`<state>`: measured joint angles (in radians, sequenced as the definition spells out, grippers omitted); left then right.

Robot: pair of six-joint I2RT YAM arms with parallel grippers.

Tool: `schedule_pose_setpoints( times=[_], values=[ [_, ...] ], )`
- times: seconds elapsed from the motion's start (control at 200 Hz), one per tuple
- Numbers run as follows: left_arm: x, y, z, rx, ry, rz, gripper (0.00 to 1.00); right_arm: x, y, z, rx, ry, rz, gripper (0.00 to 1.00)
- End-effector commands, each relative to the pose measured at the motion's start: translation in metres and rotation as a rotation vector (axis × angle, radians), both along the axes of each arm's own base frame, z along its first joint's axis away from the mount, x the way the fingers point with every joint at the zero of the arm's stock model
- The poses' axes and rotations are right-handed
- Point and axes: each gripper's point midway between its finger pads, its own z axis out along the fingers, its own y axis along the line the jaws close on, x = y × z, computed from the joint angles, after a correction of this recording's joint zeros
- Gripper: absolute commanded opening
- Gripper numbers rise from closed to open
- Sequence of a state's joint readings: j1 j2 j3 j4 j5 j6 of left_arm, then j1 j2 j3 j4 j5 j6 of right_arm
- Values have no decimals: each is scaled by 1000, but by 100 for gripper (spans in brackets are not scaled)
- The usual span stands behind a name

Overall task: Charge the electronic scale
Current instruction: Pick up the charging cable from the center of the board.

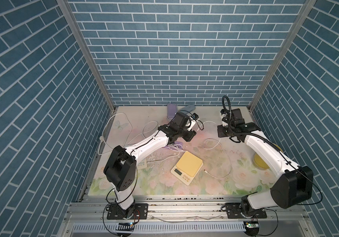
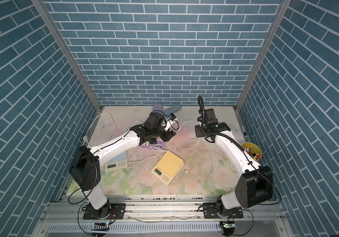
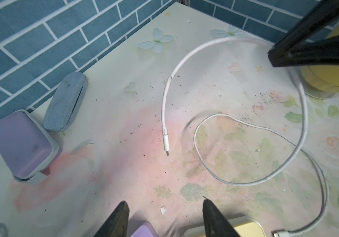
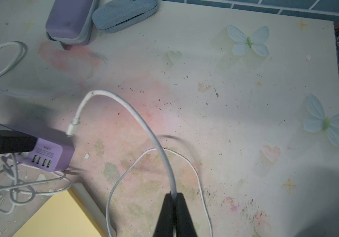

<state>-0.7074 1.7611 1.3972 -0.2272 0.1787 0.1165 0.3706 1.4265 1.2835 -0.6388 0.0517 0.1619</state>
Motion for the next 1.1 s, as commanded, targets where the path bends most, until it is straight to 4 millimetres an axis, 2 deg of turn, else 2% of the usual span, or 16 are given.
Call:
schedule_pose_setpoints(
  times=[0.0, 0.135, 0.42, 0.8, 1.095],
  values=[
    [-2, -12, 18, -109, -54, -53, 60, -18, 4, 1, 46, 38, -8, 0],
    [1, -15, 7, -119, -37, -43, 60, -25, 9, 8, 75, 25, 3, 0],
    [12, -17, 2, -127, -61, -8, 55, -36, 14, 13, 105, 32, 23, 0],
    [19, -19, -7, -116, -56, 5, 35, -43, 14, 22, 131, 17, 28, 0],
    [12, -14, 2, -129, -80, -4, 0, -42, 14, 14, 128, 32, 27, 0]
  ],
)
